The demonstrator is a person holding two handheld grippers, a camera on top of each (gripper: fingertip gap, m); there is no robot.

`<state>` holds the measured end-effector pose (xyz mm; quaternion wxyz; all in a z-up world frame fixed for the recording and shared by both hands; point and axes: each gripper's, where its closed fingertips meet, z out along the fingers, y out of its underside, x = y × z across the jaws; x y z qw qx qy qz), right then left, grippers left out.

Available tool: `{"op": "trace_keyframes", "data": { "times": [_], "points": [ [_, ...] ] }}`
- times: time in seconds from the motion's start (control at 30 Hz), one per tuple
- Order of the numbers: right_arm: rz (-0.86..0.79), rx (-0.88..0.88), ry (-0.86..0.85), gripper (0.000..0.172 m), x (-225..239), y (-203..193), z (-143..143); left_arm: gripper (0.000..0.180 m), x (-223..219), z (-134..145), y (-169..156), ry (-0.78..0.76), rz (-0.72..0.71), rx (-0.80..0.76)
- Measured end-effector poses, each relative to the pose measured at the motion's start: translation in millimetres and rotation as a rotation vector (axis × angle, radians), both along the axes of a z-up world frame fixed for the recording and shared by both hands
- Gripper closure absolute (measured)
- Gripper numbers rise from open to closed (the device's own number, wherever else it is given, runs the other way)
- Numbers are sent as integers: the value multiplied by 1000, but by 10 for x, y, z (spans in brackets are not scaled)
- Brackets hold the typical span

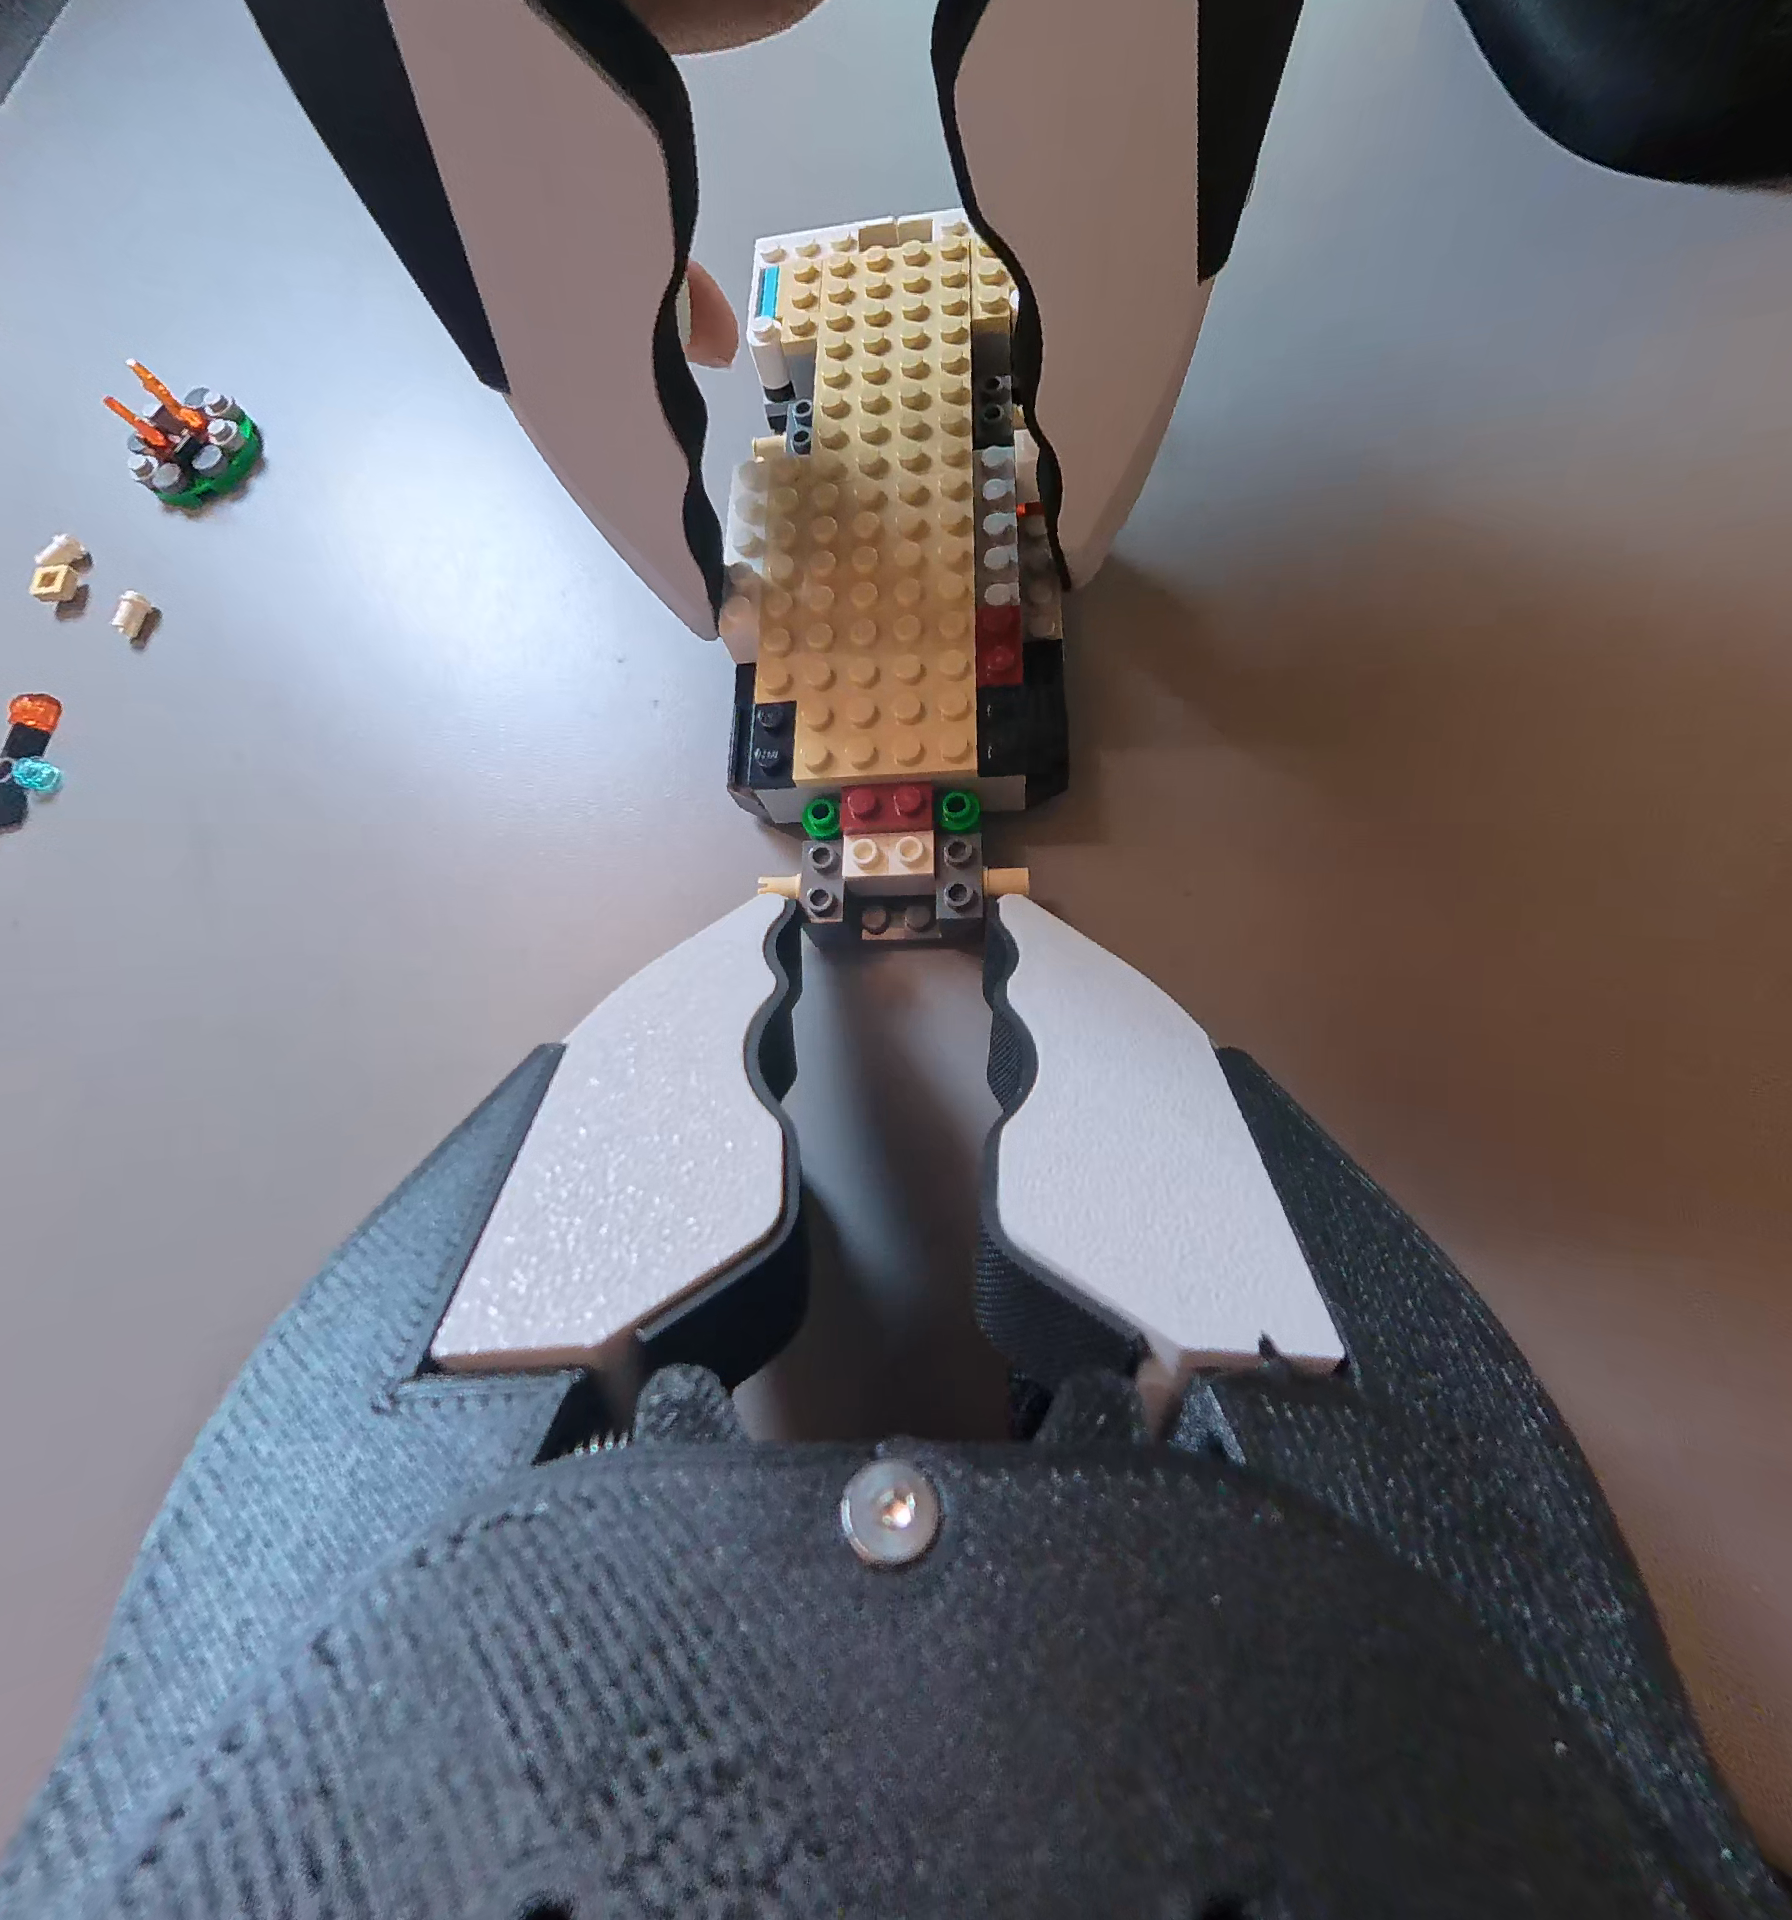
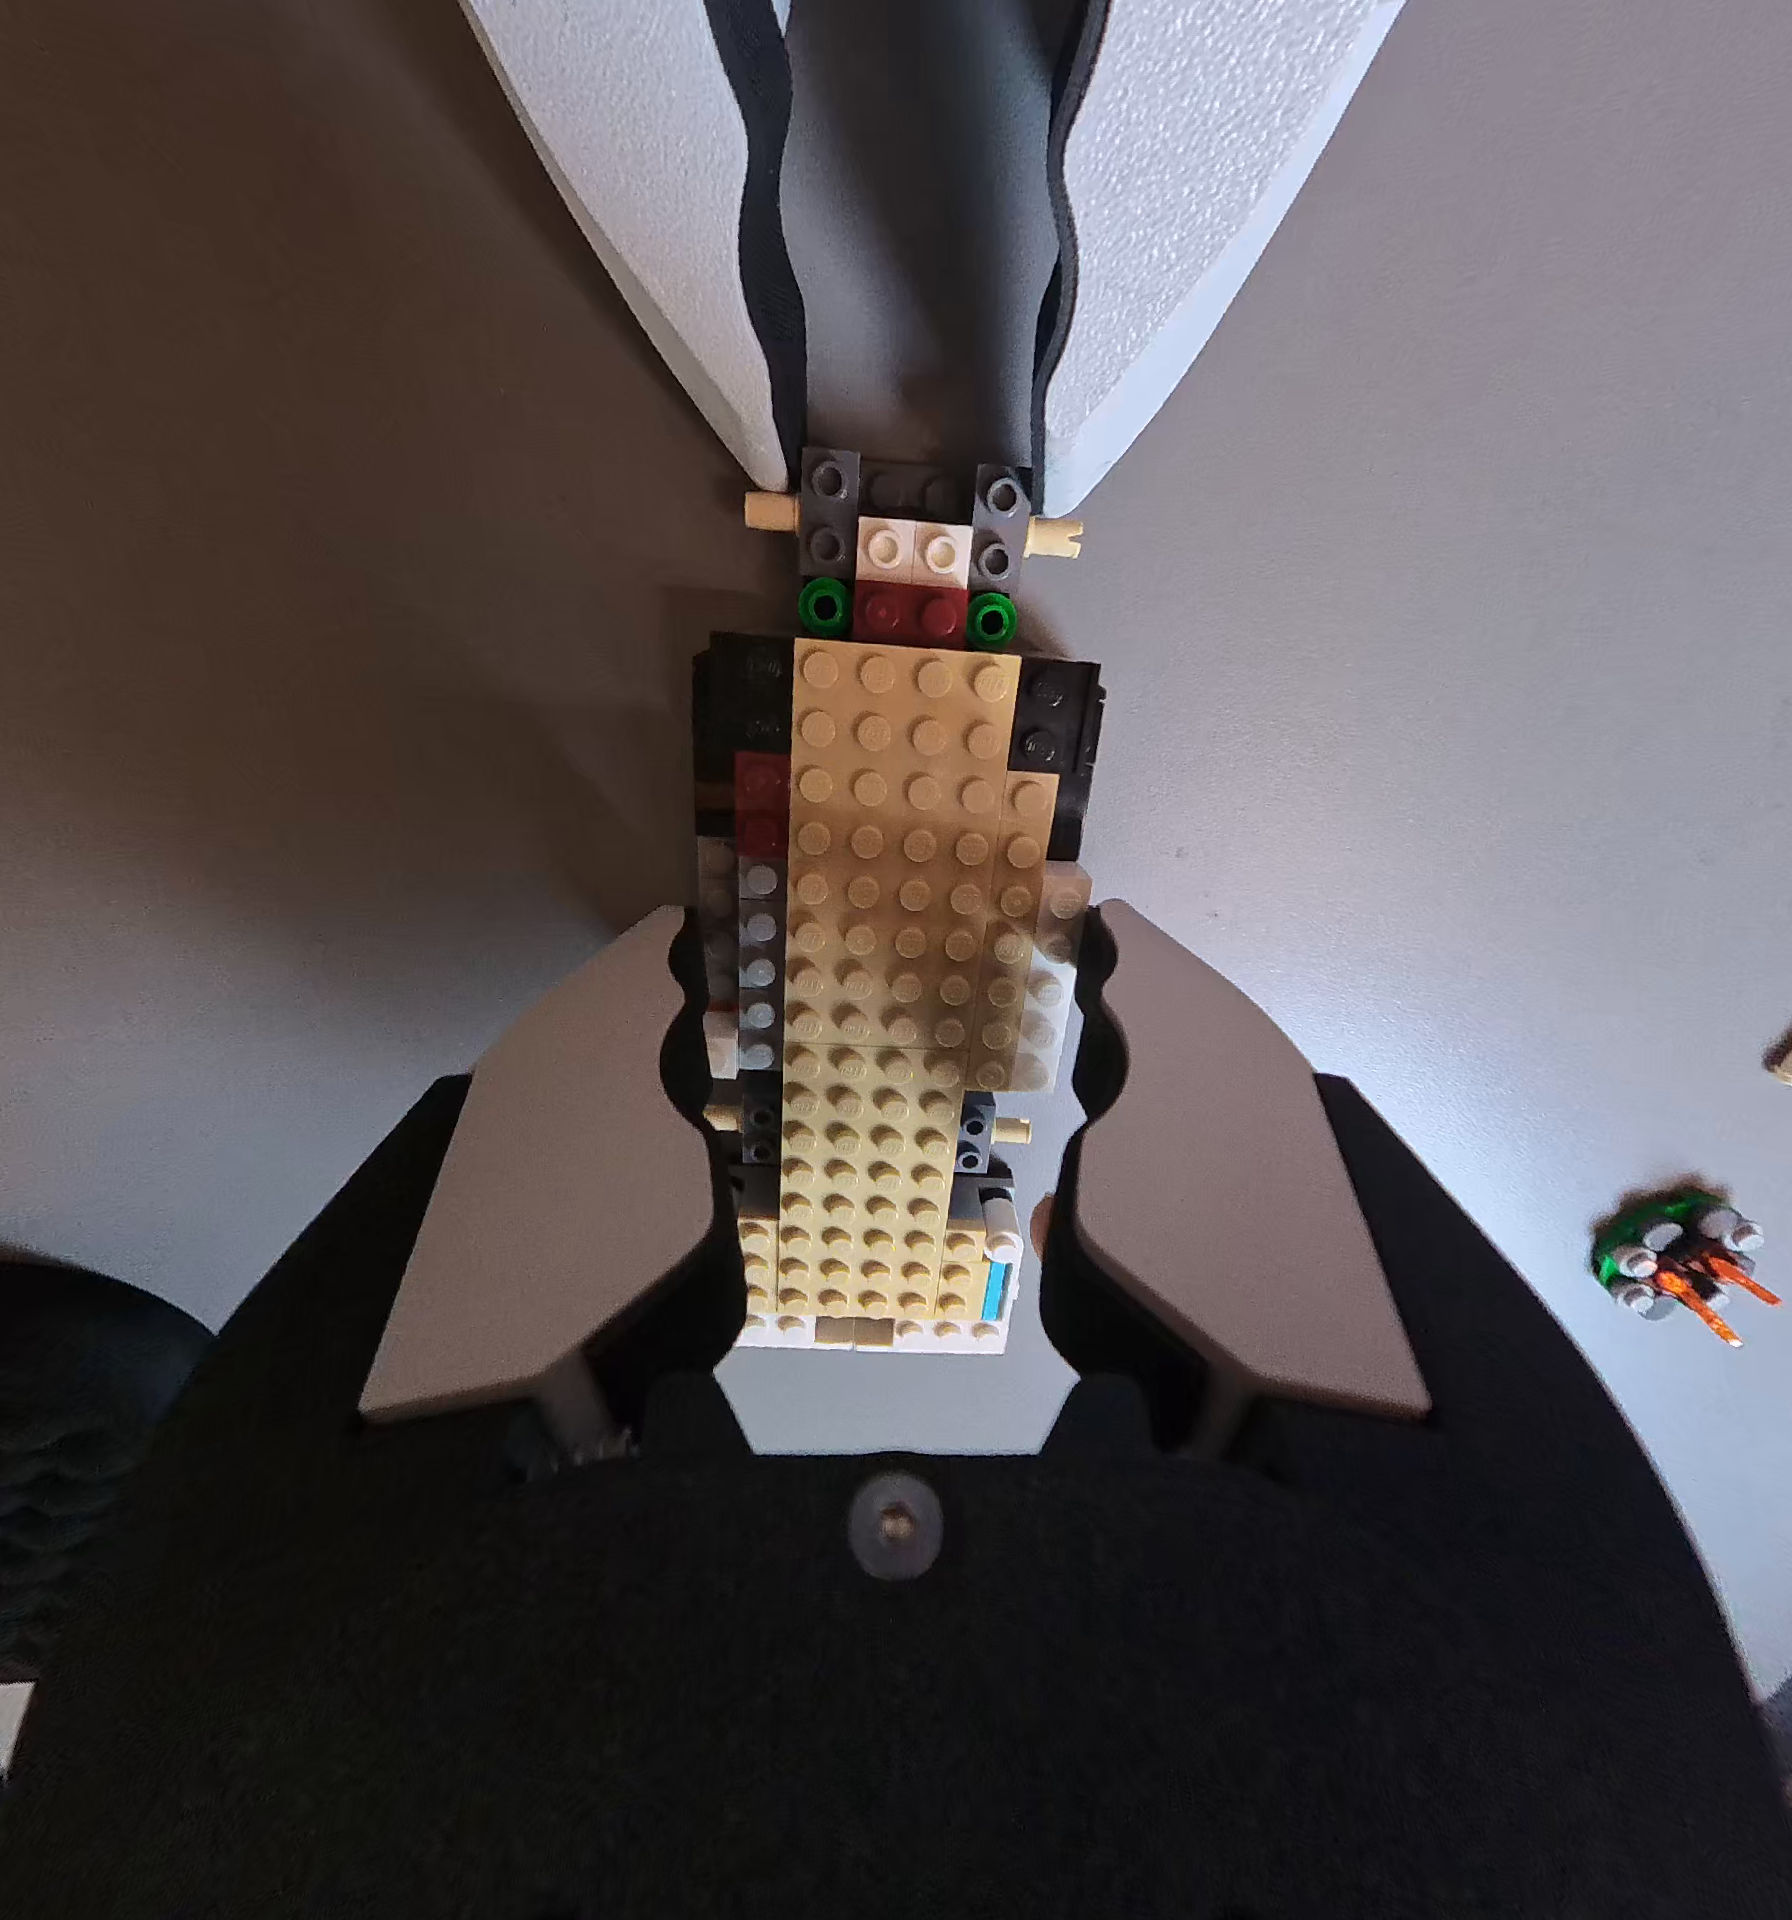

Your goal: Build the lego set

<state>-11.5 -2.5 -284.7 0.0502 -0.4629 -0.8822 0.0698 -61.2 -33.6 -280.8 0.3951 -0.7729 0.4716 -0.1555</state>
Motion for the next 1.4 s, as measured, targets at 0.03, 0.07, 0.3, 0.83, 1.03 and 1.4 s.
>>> {"op": "trace_keyframes", "data": {
  "times": [0.03, 0.07, 0.3, 0.83, 1.03, 1.4],
  "points": [
    [-3, -3, 2, 103, -3, -2, -3, 147, 0, 0, 0, -2, 0, -1],
    [-7, -6, 4, 103, -6, -3, -5, 147, 0, 1, 1, -4, 0, -2],
    [-17, -20, 33, 103, -23, -11, 25, 146, -7, 11, 2, -18, 3, 5],
    [-141, -167, 330, 141, -99, -32, 355, 146, -19, 15, 2, -31, 2, 1],
    [-170, -170, 377, 172, -315, -44, 373, 147, -17, 17, 3, -34, -1, 5],
    [-108, -153, 236, 172, -503, -248, 164, 147, -14, 24, 12, -42, 0, 13]
  ]
}}
